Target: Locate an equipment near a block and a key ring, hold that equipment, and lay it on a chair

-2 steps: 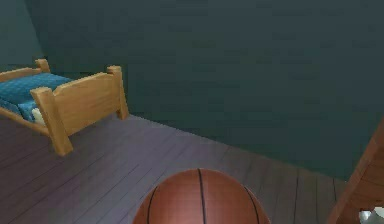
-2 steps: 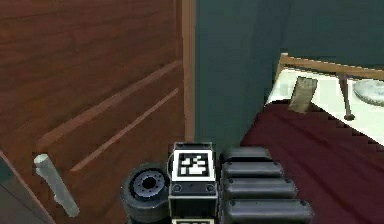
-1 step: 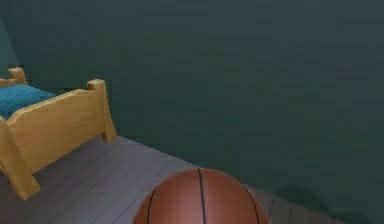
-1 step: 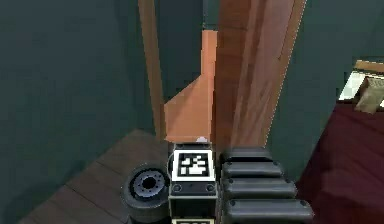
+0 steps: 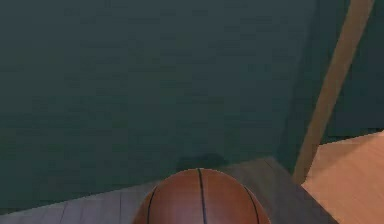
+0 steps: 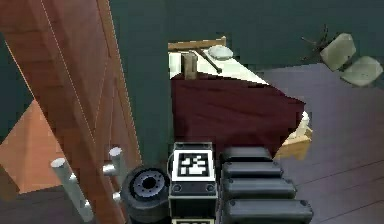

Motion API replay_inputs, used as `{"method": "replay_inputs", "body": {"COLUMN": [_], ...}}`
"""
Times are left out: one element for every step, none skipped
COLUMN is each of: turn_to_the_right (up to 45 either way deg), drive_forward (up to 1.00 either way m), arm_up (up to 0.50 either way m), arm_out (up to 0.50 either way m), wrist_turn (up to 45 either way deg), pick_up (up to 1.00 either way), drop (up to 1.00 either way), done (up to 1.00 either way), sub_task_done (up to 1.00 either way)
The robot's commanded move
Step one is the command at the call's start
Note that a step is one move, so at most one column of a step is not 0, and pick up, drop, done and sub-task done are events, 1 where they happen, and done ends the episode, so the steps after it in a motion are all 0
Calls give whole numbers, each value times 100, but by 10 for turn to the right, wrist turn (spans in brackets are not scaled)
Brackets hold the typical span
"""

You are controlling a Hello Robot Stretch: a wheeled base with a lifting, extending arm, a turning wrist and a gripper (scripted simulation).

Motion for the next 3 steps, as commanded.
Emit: {"method": "replay_inputs", "body": {"turn_to_the_right": [0,450,420], "drive_forward": [80,0,0], "arm_up": [0,0,0], "arm_out": [0,0,0], "wrist_turn": [0,0,0], "pick_up": [0,0,0], "drop": [0,0,0], "done": [0,0,0], "sub_task_done": [0,0,0]}}
